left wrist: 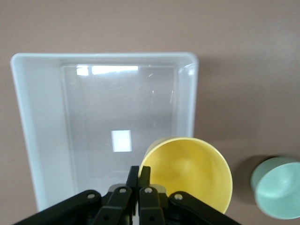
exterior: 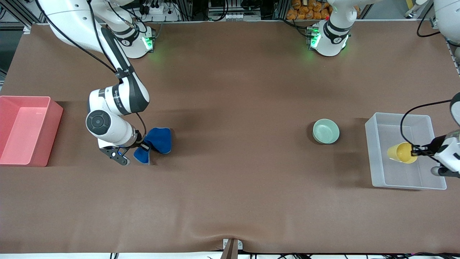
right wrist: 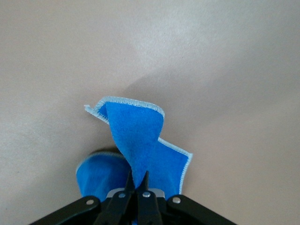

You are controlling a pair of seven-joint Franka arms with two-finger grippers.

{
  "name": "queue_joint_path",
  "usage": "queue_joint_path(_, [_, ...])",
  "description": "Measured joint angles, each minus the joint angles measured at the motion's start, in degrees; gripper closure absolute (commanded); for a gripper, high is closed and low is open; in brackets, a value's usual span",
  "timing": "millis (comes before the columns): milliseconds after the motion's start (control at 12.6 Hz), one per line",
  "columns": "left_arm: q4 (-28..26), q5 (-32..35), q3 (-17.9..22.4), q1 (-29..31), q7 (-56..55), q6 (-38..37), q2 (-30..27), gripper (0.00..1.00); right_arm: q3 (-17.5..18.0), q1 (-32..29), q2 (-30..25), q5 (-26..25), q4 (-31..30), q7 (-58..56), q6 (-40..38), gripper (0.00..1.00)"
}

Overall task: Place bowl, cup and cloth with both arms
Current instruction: 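Grasp the blue cloth with the right gripper while the left gripper lifts the cup, then carry the cloth to the pink bin while the left gripper lowers the cup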

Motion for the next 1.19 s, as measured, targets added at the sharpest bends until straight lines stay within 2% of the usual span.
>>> queue_joint_path(318, [-0.34, 0.00, -0.04, 0.47, 1.09, 5.69, 3.12, 1.00, -0.33, -0.35, -2.02, -0.63, 7.13, -4.83, -11.85, 1.00])
queue_joint_path(557, [-1.54, 0.00, -0.16, 0.22, 1.09, 12.11, 6.64, 1.00, -0.72, -2.53, -6.82, -2.17, 9.66, -12.39, -17.21, 1.00])
queue_joint_path(796, [-2.93, 0.00, -0.13, 0.50, 1.09, 16.37, 8.18, 1.00, -0.84, -6.88, -15.09, -2.49, 10.27, -21.23, -25.67, 1.00])
queue_joint_path(955, [-3.23, -0.52, -0.17, 0.45, 1.09, 17.88, 8.70, 1.00, -0.93, -11.02, -19.22, -2.64, 10.20, -29.18, -27.95, 1.00])
queue_joint_path(1194, [-3.40, -0.78, -0.30, 0.24, 1.09, 18.86, 8.88, 1.00, -1.05, -19.86, -19.81, -2.66, 9.97, -41.70, -27.87, 1.00])
